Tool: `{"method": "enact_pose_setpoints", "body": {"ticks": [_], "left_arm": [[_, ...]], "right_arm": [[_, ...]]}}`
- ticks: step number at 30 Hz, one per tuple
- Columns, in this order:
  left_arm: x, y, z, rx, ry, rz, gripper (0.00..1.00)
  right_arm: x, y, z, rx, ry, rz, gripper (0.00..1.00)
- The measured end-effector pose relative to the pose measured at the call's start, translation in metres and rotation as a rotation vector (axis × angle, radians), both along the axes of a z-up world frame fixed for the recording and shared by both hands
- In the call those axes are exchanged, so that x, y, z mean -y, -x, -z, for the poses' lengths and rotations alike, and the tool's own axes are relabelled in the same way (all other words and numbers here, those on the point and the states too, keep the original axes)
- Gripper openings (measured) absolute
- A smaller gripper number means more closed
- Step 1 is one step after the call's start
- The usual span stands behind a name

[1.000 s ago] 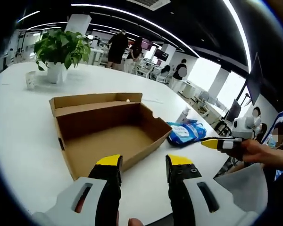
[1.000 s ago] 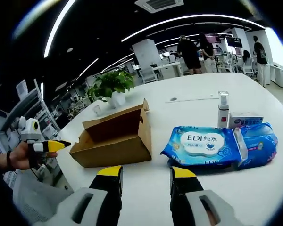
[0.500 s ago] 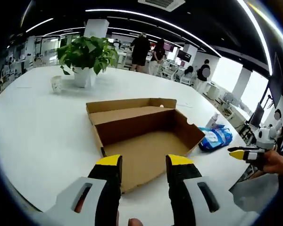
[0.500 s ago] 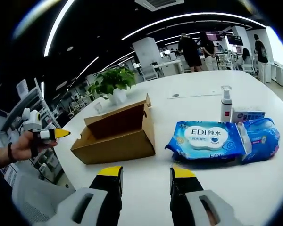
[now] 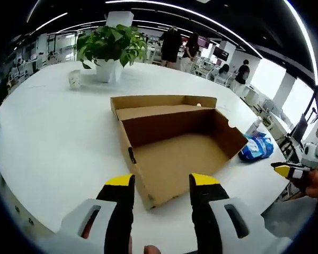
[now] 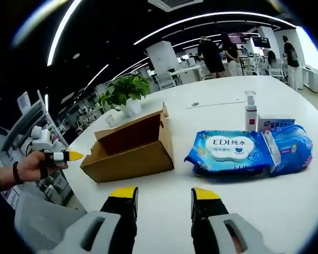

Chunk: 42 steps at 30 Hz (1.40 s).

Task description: Operate the shoe box by opening the lid, removing the specified soft item, and placing it in the target area until the item is outside and the box remains undamaged.

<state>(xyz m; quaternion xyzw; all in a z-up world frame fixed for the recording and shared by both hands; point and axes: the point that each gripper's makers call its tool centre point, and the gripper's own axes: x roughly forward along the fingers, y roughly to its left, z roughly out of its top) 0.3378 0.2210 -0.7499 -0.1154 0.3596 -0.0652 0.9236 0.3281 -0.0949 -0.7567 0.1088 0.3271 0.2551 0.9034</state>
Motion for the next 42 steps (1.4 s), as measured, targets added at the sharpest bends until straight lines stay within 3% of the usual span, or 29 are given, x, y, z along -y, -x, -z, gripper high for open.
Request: {"method": "enact_pose_setpoints", "body": {"ticks": [11, 15, 19, 24, 25, 29, 42], "left_arm": [[-0.003, 0.002, 0.024, -0.076, 0.004, -0.013, 0.39], [-0.011, 0.001, 0.030, -0.105, 0.031, -0.063, 0.33], [-0.020, -0.001, 0.035, -0.129, -0.002, -0.085, 0.25], [-0.017, -0.002, 0.035, -0.135, 0.022, -0.089, 0.14], [-0.019, -0.001, 0.035, -0.143, -0.009, -0.098, 0.14], [-0.018, -0.001, 0.034, -0.146, -0.034, -0.107, 0.12], [-0.023, 0.001, 0.034, -0.150, -0.022, -0.141, 0.10]], "right_arm": [[0.002, 0.002, 0.001, -0.008, 0.002, 0.007, 0.36], [0.000, 0.004, 0.003, -0.016, 0.002, 0.007, 0.36], [-0.001, 0.005, 0.003, -0.019, -0.001, 0.008, 0.36], [0.000, 0.007, 0.005, -0.027, -0.003, 0.014, 0.35], [0.000, 0.007, 0.006, -0.030, -0.005, 0.015, 0.35], [-0.003, 0.008, 0.006, -0.038, -0.016, 0.018, 0.34], [-0.016, 0.003, 0.010, -0.051, 0.013, -0.019, 0.33]]}}
